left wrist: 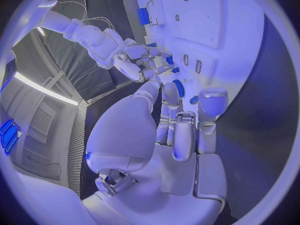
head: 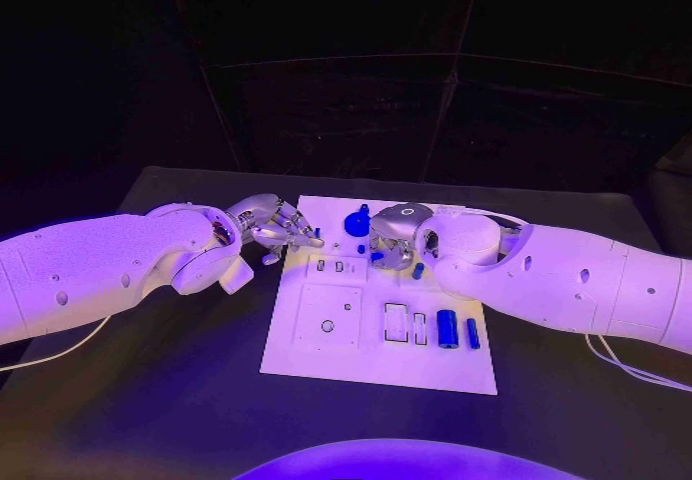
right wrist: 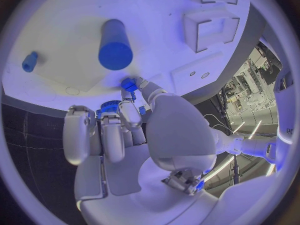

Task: Assemble the parts on the task board

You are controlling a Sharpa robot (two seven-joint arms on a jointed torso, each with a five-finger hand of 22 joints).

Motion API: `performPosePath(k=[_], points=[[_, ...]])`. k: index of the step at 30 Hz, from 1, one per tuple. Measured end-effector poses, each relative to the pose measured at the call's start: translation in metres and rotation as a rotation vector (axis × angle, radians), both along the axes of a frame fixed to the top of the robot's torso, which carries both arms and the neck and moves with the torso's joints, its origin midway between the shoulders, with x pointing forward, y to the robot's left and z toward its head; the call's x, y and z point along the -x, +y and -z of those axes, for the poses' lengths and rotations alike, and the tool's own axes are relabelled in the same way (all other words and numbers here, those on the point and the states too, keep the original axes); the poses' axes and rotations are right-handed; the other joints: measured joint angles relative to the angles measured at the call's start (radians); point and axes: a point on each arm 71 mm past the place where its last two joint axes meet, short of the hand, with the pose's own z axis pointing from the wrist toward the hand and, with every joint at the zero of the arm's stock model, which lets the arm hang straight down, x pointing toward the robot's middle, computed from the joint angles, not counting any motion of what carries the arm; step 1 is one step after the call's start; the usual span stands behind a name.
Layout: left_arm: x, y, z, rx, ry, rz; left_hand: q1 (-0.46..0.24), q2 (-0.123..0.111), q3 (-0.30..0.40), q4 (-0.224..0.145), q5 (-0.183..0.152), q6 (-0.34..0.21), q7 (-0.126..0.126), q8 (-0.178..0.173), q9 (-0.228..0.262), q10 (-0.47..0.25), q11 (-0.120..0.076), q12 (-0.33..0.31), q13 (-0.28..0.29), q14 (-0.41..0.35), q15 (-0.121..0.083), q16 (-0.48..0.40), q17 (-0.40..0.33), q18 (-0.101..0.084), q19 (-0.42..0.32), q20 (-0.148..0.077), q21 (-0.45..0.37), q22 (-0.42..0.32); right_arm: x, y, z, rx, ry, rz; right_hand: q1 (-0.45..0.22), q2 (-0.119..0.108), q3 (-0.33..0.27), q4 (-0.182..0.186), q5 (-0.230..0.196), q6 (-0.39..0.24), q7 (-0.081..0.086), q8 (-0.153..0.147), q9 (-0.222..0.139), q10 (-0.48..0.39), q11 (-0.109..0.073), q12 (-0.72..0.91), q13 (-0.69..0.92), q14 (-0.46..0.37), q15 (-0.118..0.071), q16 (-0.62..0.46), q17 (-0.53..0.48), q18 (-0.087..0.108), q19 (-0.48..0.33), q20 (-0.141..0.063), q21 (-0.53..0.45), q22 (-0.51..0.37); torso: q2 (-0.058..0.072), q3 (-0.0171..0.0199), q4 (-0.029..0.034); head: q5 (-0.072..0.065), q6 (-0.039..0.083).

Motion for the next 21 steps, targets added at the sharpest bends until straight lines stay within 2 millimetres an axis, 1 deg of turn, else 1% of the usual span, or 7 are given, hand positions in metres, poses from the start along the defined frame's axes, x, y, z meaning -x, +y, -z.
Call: performPosePath(k=[6,10,14,19,21], points=[[0.0001,-0.0003,0.0000,0.000,0.000,0.001,0.000,0.000,0.000,0.000,0.000,0.000,0.000,0.000,0.000,0.000,0.000,0.000,0.000,0.000,0.000,0.000,0.000,0.000,0.000,0.000,0.000,0.000,-0.0015,0.0015,-0.0009,0.011,0.013,0.004,0.000,-0.001,0.000,0.000,0.000,0.000,0.000,0.000,0.000,0.000,0.000,-0.005,-0.009,0.000,0.000,0.000,0.000,0.000,0.000,0.000,0.000,0.000,0.000,-0.0003,0.0000,0.000,0.002],[0.0002,-0.0004,0.0000,0.000,0.000,0.001,0.000,0.000,0.000,0.000,0.000,0.000,0.000,0.000,0.000,0.000,0.000,0.000,0.000,0.000,0.000,0.000,0.000,0.000,0.000,0.000,0.000,0.000,-0.0032,0.0027,-0.0016,0.017,0.021,0.007,-0.012,-0.012,-0.003,0.003,0.000,0.002,-0.002,0.001,0.000,-0.004,-0.004,-0.005,-0.012,0.000,0.000,0.000,0.000,0.000,0.000,0.000,-0.004,0.000,0.000,-0.0004,-0.0003,-0.001,0.004],[0.0002,-0.0004,-0.0001,0.001,0.000,0.001,0.000,0.000,0.000,0.000,0.000,0.000,0.000,0.000,0.001,0.000,0.000,0.000,-0.001,0.000,0.000,0.000,0.000,0.000,0.000,0.000,0.000,0.002,-0.0046,0.0037,-0.0021,0.021,0.027,0.010,-0.012,-0.012,-0.003,0.003,0.000,0.005,-0.005,0.000,0.000,-0.004,-0.003,-0.011,-0.014,0.000,0.000,0.000,0.000,0.000,0.000,0.000,-0.004,0.000,0.000,-0.0005,-0.0003,-0.001,0.005],[0.0002,-0.0006,-0.0001,0.001,0.000,0.001,0.000,0.000,0.000,0.000,0.000,0.000,0.000,0.000,0.001,0.000,0.000,0.000,-0.001,0.000,0.000,0.000,0.000,0.000,0.000,0.000,0.000,0.002,-0.0043,0.0022,-0.0027,0.014,0.025,0.009,-0.012,-0.012,0.003,-0.004,0.030,0.005,-0.005,-0.003,-0.005,-0.003,-0.004,-0.009,-0.006,0.000,0.000,0.000,0.000,0.000,0.000,0.000,-0.004,0.000,0.001,-0.0004,-0.0003,-0.001,0.004],[0.0002,-0.0006,-0.0001,0.001,0.000,0.001,0.000,0.000,0.000,0.000,0.000,0.000,0.000,0.000,0.001,0.000,0.000,0.000,-0.001,0.000,0.000,0.000,0.000,0.000,0.000,0.000,0.000,0.002,-0.0029,-0.0007,-0.0018,0.003,0.018,0.010,-0.010,-0.011,0.006,-0.006,0.032,0.005,-0.006,-0.006,-0.008,0.000,-0.007,-0.004,0.000,0.000,0.000,0.000,0.000,0.000,0.000,0.000,-0.004,0.000,0.001,-0.0003,-0.0003,0.000,0.004]])
